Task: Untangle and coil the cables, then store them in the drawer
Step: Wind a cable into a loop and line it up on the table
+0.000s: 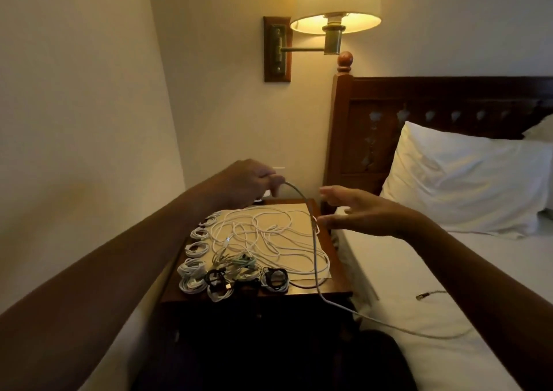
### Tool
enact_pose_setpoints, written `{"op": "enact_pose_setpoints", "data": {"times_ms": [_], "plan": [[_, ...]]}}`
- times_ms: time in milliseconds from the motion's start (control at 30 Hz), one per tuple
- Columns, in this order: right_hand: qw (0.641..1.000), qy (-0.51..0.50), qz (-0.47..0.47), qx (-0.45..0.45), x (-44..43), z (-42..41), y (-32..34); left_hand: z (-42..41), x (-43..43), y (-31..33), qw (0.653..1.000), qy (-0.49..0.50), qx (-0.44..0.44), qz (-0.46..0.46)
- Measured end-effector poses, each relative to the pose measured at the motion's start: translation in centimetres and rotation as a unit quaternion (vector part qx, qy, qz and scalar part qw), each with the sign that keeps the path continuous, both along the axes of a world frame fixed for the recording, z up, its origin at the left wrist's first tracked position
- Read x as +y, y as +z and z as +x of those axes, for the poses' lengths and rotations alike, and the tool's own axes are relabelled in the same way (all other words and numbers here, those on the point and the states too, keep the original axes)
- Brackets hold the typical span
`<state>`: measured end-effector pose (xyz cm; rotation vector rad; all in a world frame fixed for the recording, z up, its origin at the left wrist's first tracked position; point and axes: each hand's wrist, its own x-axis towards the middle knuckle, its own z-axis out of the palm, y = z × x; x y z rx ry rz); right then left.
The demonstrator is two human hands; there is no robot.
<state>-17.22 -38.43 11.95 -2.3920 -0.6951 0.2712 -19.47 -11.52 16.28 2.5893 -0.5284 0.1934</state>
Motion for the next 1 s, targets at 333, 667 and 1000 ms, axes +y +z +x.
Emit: {"op": "enact_pose_setpoints", "data": {"times_ms": [333,667,1000], "plan": [[0.984,0.002,0.174,-0.048,3.2,0.4,2.2,0.2,3.0,-0.5,0.989,0.044,-0.118,0.071],[0.945,-0.233,-0.107,-0.204,-8.8,7.3,-8.0,0.7,11.6,-8.0,0.958,0.124,-0.115,0.232],[0.936,-0.167,-0.308,0.029,-9.7,5.7,-11.6,-0.8,7.2,-6.4,0.979,0.034,0.102,-0.172]]}}
